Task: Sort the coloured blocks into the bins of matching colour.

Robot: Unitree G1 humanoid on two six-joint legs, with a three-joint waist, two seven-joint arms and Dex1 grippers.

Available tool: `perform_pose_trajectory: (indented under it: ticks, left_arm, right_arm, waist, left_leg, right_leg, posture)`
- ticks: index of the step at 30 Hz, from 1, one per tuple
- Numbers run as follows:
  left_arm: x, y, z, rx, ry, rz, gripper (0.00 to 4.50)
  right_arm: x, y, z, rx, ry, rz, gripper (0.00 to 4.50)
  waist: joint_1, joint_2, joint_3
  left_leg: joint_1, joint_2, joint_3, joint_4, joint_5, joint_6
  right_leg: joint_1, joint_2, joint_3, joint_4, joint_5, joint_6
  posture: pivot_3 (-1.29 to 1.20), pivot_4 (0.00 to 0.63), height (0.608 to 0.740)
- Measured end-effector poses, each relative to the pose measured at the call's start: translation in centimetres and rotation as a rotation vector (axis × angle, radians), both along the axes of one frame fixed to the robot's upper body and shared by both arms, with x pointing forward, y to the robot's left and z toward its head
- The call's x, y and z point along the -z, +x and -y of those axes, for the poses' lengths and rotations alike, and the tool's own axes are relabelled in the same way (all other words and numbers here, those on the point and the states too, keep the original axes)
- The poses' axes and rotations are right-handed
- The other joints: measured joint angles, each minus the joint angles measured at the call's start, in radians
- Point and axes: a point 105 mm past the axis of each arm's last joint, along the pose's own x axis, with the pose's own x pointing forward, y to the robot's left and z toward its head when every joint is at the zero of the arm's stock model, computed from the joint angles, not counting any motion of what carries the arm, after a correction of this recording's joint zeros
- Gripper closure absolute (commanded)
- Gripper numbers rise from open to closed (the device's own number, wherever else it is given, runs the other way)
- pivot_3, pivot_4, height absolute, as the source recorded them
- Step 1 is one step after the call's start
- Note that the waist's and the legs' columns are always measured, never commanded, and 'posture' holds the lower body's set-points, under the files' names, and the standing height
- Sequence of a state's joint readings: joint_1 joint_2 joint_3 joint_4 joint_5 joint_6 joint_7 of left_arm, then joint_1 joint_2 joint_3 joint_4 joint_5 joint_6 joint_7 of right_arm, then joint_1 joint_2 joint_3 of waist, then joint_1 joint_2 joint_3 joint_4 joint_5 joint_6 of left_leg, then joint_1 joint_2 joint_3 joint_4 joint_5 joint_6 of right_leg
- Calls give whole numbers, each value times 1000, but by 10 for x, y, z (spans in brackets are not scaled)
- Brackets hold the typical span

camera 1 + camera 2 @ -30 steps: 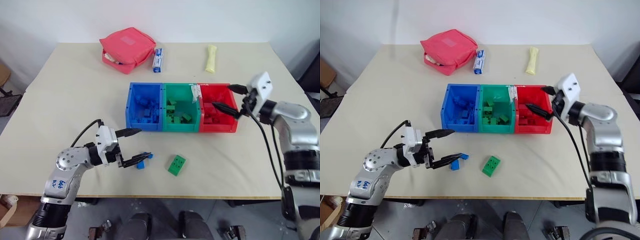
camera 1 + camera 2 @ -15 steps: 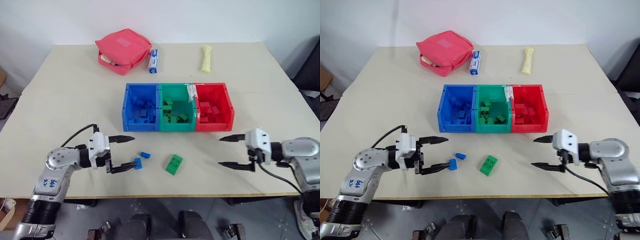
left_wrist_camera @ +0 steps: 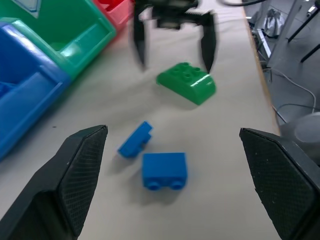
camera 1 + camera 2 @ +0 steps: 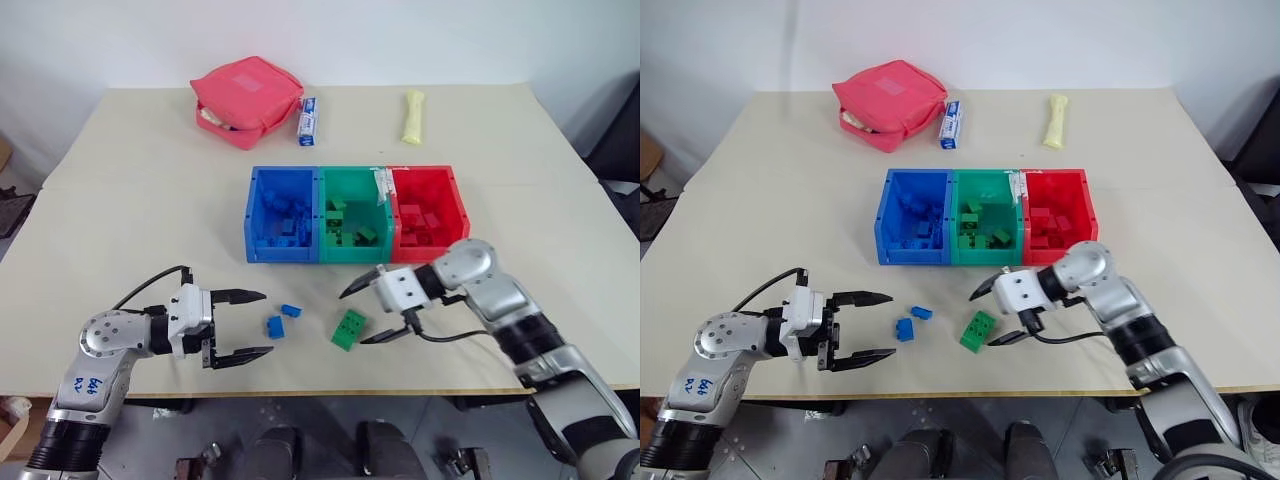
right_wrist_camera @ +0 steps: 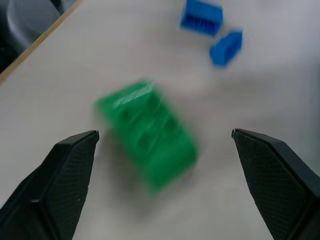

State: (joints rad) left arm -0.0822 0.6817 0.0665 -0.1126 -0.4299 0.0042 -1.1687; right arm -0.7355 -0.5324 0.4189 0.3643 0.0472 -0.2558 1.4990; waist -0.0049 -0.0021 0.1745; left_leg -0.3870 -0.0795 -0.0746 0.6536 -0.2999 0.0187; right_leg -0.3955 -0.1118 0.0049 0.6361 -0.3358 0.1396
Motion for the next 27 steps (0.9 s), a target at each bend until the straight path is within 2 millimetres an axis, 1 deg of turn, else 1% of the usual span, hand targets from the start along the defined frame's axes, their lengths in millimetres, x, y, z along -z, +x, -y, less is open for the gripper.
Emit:
perform_pose_trajectory:
  ticks: [2, 4, 6, 7, 9, 11, 12, 13, 14, 16, 18, 20, 23, 25, 27]
  left_arm:
    - [3, -1, -2, -19, -2, -14, 0]
    - [3, 0, -1, -24, -5, -12, 0]
    - [1, 0, 0, -23, -6, -4, 0]
    - [0, 0, 0, -24, -7, 0, 0]
    - [-1, 0, 1, -26, -8, 5, 0]
    - [-1, 1, 1, -26, -8, 8, 0]
    - [-2, 1, 1, -26, -10, 9, 0]
    - [-3, 3, 2, -32, -19, 16, 0]
    - [-6, 6, 3, -39, -31, 25, 0]
    - [-11, 11, 6, -56, -65, 43, 0]
    - [-17, 15, 8, -74, -97, 59, 0]
    - [-25, 22, 8, -119, -167, 73, 0]
    - [-32, 30, 3, -210, -245, 69, 0]
    - [-32, 33, 2, -235, -258, 65, 0]
    - [-33, 35, 3, -243, -272, 67, 0]
  right_arm:
    - [3, 2, -2, -3, -14, -16, 33]
    - [3, 2, -3, -11, -25, -17, 417]
    - [5, 0, -3, -19, -35, -27, 934]
    - [6, -1, -2, -17, -38, -34, 1313]
    - [7, -2, 2, -7, -39, -49, 1916]
    - [9, -5, 7, 5, -34, -64, 2647]
    - [8, -6, 9, 15, -23, -73, 2931]
    - [7, -7, 13, 37, -2, -88, 3038]
    - [6, -8, 15, 69, 36, -111, 3038]
    - [-5, -8, 15, 134, 149, -141, 3038]
    - [-24, -6, 14, 198, 256, -152, 3038]
    - [-46, 3, 17, 297, 380, -149, 3038]
    - [-85, 38, 36, 524, 543, -52, 3038]
    - [-100, 58, 42, 617, 571, 19, 3038]
    - [-107, 74, 42, 683, 598, 48, 3038]
  waist:
    - [4, 0, 0]
    - [2, 0, 0]
    - [1, 0, 0]
    - [0, 0, 0]
    - [1, 0, 0]
    - [2, 0, 0]
    - [2, 0, 0]
    - [5, 0, 0]
    - [5, 0, 0]
    - [4, 0, 0]
    - [0, 0, 0]
    - [-1, 0, 0]
    - [0, 0, 0]
    - [-1, 0, 0]
    - [-1, 0, 0]
  left_leg:
    - [0, -1, -1, 0, 0, 0]
    - [0, -1, -1, 1, 0, 0]
    - [0, -1, -1, 1, 0, 0]
    - [0, -1, -1, 1, 0, 0]
    - [1, -1, -1, 1, 0, 0]
    - [1, -1, -1, 1, 0, 0]
    - [0, -1, -1, 1, 0, 0]
    - [0, -1, -1, 1, 0, 0]
    - [0, -1, -2, 1, 0, 0]
    - [0, -1, -2, 1, 0, 0]
    - [0, 0, -1, 0, 0, -1]
    - [0, 0, 0, 0, 0, -1]
    - [0, 0, 1, 0, 0, -1]
    - [0, 0, 2, 0, 0, -1]
    - [0, 0, 2, -1, 0, -1]
  right_leg:
    - [1, -1, 0, 0, 0, 0]
    - [1, -1, 0, 0, 0, 0]
    - [1, 0, -1, 0, 0, 0]
    - [1, 0, -1, 0, 0, 0]
    - [1, 0, 0, 0, 0, 0]
    - [2, 0, 0, 0, 0, 0]
    - [2, 0, 0, 0, 0, 0]
    - [2, 0, 0, 0, 0, 0]
    - [2, -1, 0, 0, 0, 0]
    - [1, 0, 0, 0, 0, 0]
    - [0, 0, 0, 0, 0, 0]
    - [0, 0, 0, 1, 0, 0]
    - [-1, 0, 0, 1, 0, -1]
    - [-1, 1, 0, 1, 0, -1]
    - [-2, 1, 0, 1, 0, -1]
  posture:
    - [0, 150, 740]
    - [0, 150, 740]
    - [0, 150, 740]
    - [0, 150, 740]
    - [0, 150, 740]
    - [0, 150, 740]
    - [0, 150, 740]
    - [0, 150, 740]
    - [0, 150, 740]
    - [0, 150, 740]
    - [0, 150, 740]
    - [0, 150, 740]
    - [0, 150, 740]
    - [0, 150, 740]
    - [0, 150, 740]
